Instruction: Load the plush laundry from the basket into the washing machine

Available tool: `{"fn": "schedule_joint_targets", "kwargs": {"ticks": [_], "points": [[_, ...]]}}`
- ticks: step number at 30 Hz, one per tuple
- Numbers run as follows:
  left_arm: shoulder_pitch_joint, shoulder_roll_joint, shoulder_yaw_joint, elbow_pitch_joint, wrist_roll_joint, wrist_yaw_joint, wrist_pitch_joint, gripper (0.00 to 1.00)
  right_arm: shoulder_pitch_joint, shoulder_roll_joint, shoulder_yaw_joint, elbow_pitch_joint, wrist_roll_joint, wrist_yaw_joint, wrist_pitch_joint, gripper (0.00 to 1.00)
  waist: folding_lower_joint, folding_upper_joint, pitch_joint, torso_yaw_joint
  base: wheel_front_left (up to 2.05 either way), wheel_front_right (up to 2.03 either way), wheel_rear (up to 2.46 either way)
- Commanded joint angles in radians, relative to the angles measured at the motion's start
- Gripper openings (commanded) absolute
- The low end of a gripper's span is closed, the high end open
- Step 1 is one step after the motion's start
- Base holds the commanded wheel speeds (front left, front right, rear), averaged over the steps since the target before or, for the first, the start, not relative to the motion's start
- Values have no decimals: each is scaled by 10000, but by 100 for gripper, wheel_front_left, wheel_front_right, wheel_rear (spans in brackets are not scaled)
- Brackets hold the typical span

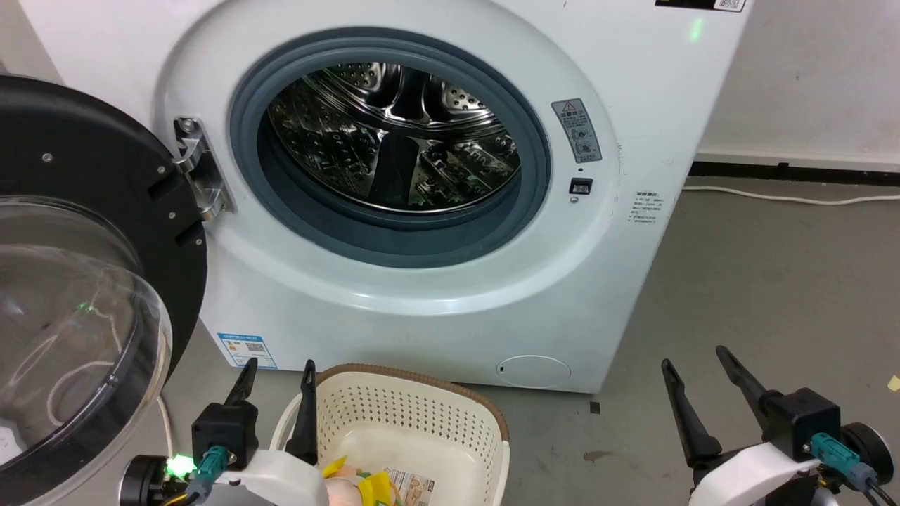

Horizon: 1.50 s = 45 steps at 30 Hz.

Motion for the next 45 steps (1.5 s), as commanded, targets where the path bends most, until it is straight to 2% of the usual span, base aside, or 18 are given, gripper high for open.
{"fn": "schedule_joint_targets", "kwargs": {"ticks": [1,11,22,45], "points": [[30,0,-63,111,-114,-65,-107,100,123,1,-49,-55,145,0,-132,100,0,0,42,-29,0,0,0],[-74,47,-315,948,-305,-197,-295,100,152,2,-12,-51,319,1,-319,100,0,0,344,-245,0,0,0],[-634,159,-576,2495,-824,-329,-295,100,95,2,161,-32,647,1,-548,100,0,0,1025,-611,0,0,0],[-2126,1377,-1430,5506,-1832,-565,-188,100,-161,4,539,-121,1410,2,-1028,100,0,0,2907,-1343,0,0,0]]}}
